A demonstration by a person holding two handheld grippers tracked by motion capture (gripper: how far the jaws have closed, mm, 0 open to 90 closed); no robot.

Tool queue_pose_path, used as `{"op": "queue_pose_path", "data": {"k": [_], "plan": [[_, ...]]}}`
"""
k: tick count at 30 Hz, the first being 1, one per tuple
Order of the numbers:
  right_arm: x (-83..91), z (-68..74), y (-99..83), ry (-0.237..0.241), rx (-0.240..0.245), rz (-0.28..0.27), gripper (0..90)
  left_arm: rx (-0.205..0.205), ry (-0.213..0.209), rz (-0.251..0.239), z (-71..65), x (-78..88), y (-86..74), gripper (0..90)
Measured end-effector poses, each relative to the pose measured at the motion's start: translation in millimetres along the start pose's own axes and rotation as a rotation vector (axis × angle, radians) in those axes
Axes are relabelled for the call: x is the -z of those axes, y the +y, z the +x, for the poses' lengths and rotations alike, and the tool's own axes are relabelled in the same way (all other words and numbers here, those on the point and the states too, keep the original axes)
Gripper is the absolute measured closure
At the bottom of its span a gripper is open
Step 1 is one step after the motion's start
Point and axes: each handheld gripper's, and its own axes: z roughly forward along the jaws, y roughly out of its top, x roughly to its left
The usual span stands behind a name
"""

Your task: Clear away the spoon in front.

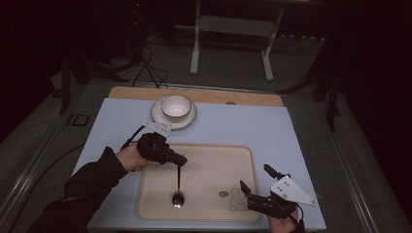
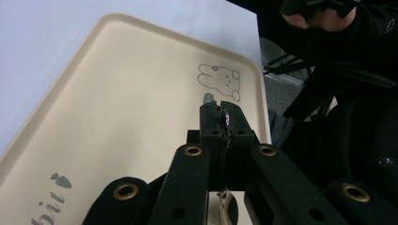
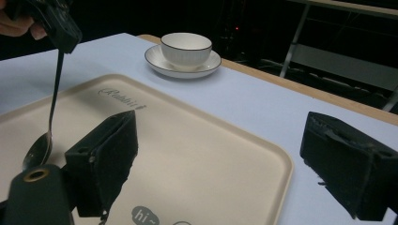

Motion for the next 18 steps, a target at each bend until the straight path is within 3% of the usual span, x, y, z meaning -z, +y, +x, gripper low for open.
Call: {"op": "queue_pose_path", "data": {"k": [4,18], "plan": [[-0.3,-0.1,-0.1,0.001,0.003,0.001,11.5,0.008,-0.008,-0.008,3.0,-2.6,-1.8,89.3],[-0.8,-0.2,-0.4,0.007,0.004,0.003,11.5,0.020,0.058,-0.052,20.7,-9.6,-14.2,85.1]]}}
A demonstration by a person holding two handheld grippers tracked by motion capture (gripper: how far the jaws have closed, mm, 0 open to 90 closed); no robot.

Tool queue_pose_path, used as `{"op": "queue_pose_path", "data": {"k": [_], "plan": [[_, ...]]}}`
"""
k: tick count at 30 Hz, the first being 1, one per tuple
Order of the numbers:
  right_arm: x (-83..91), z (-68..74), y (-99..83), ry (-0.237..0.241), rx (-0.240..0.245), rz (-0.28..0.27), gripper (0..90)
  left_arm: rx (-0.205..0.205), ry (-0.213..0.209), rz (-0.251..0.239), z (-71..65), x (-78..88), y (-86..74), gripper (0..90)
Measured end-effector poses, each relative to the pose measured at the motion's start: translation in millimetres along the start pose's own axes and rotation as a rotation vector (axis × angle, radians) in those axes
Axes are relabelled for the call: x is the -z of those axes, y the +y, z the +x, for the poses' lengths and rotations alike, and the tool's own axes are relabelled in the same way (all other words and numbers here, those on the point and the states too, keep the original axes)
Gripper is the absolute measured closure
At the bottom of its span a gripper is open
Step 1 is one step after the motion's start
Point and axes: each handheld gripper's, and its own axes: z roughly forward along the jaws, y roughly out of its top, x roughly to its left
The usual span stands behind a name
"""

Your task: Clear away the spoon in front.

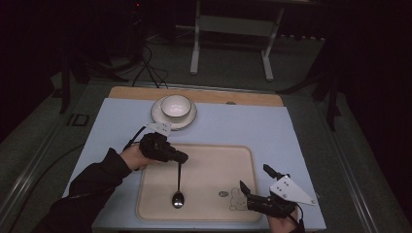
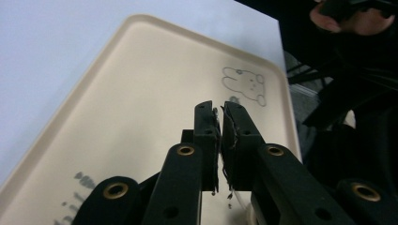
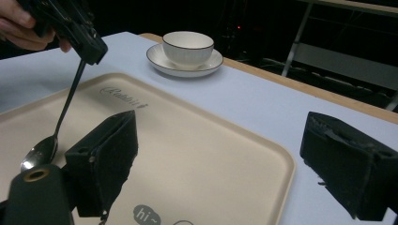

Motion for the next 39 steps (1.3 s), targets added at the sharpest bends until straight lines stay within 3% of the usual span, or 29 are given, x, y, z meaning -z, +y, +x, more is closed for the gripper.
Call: {"op": "queue_pose_path", "data": {"k": [8,17,22,32,39], "plan": [[-0.8,0.3,-0.4,0.004,-0.003,0.006,11.5,0.031,0.043,-0.009,11.9,-4.0,-9.6,80.8],[-1.2,-0.2,-0.7,0.006,-0.004,0.009,11.5,0.056,0.050,-0.026,20.5,-9.2,-16.4,79.7],[-1.8,0.0,-1.0,0.004,-0.002,0.012,11.5,0.075,0.078,-0.038,26.3,-13.2,-20.7,77.8],[-2.0,-0.1,-1.2,0.005,-0.005,0.016,11.5,0.109,0.105,-0.026,34.7,-19.2,-25.7,77.0],[-2.3,0.1,-1.2,0.005,-0.004,0.017,11.5,0.163,0.139,0.003,41.4,-24.7,-30.9,74.7]]}}
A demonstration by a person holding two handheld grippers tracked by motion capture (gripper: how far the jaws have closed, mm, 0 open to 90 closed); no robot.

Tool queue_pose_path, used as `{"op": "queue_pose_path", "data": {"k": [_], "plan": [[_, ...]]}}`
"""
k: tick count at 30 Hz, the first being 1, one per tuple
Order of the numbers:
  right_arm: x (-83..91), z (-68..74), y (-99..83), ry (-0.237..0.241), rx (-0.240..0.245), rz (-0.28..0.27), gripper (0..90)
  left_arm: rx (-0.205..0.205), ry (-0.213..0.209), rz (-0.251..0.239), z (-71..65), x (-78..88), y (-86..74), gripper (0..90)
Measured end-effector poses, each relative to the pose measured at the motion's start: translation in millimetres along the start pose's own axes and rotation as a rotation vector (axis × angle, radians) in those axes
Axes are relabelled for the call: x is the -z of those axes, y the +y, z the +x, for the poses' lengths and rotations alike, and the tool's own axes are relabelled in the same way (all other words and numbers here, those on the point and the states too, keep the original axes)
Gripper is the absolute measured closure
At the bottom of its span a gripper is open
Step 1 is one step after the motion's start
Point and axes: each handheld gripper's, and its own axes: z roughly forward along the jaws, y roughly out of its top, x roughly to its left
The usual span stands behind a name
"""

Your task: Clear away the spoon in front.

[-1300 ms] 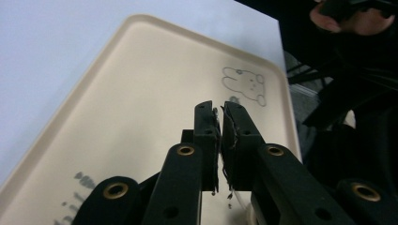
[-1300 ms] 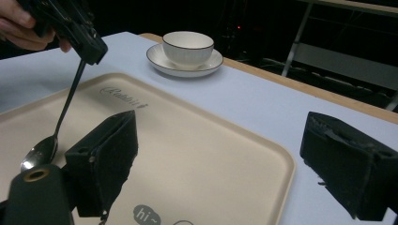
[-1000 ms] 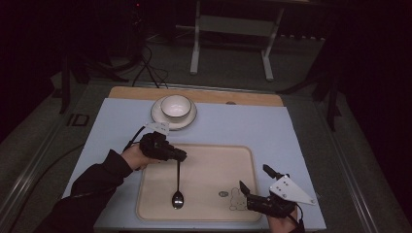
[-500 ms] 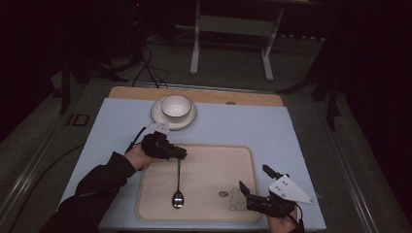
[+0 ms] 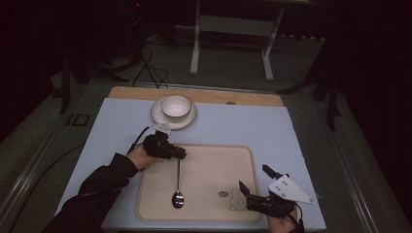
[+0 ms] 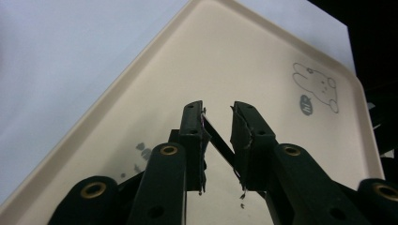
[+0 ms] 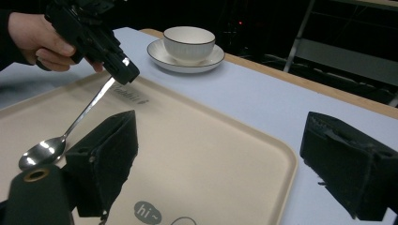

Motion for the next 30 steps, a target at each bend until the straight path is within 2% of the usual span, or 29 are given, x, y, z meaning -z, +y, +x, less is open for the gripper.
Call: {"op": "queue_pose_path", "data": {"k": [10,17,23,30], "plan": [[0.2,0.3,0.2,0.000,0.003,0.001,11.5,0.072,0.038,0.050,6.2,-11.9,-3.6,73.3],[0.5,0.3,0.3,0.001,0.003,-0.001,11.5,0.125,0.089,0.081,9.5,-21.4,-9.2,69.2],[0.9,1.0,0.7,0.003,0.007,-0.002,11.5,0.133,0.137,0.114,6.3,-26.1,-9.1,67.1],[0.7,1.6,0.8,0.004,0.013,-0.002,11.5,0.145,0.193,0.107,5.0,-28.8,-7.3,67.0]]}}
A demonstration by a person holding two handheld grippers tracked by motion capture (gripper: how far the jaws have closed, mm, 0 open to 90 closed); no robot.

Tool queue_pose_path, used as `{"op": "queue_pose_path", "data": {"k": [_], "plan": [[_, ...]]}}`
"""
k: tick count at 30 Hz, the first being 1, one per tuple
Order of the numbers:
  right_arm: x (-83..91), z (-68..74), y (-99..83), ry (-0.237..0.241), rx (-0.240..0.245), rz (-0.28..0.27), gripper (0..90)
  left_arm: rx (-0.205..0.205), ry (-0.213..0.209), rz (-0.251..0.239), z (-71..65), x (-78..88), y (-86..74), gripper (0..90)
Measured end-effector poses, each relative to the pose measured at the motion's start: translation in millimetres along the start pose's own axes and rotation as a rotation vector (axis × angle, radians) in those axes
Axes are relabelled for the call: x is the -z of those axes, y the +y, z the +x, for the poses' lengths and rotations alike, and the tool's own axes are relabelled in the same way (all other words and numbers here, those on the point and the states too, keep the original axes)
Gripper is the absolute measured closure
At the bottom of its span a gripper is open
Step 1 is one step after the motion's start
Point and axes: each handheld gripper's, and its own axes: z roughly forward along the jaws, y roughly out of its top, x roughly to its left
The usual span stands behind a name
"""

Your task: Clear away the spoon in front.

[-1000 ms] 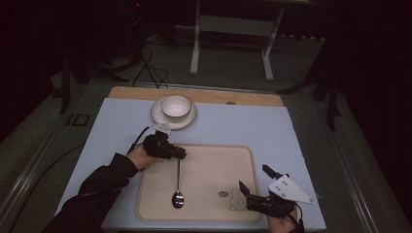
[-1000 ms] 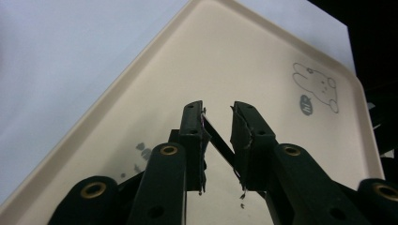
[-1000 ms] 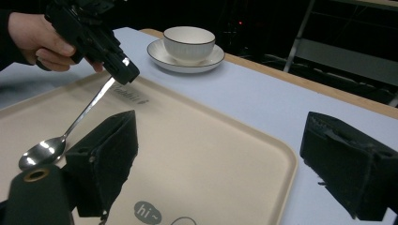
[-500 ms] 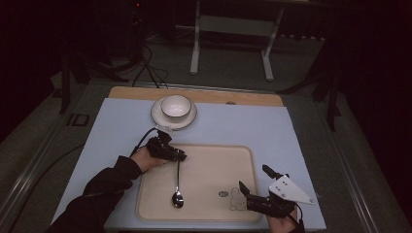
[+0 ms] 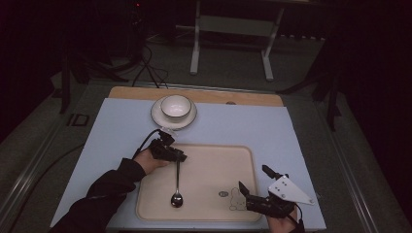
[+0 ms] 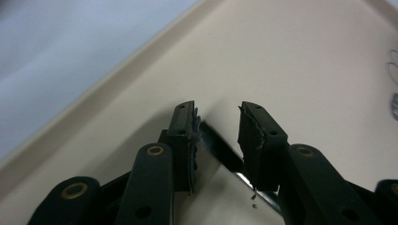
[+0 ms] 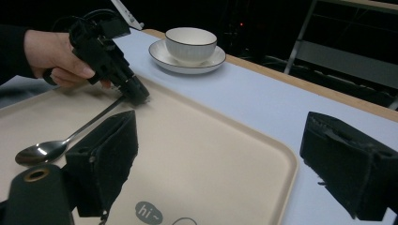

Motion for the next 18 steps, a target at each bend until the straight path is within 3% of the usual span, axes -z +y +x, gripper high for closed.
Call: {"op": "queue_pose_path", "data": {"k": [3,10,18], "plan": [[0.1,0.3,0.1,0.001,-0.001,0.000,11.5,0.014,0.019,-0.006,-1.3,-0.3,0.6,65.1],[0.5,0.9,0.4,0.001,0.003,-0.002,11.6,-0.003,0.086,-0.006,-7.5,-0.5,2.9,60.6],[0.8,0.7,0.5,0.001,0.002,-0.003,11.6,0.015,0.100,-0.016,-7.3,0.1,6.6,55.7]]}}
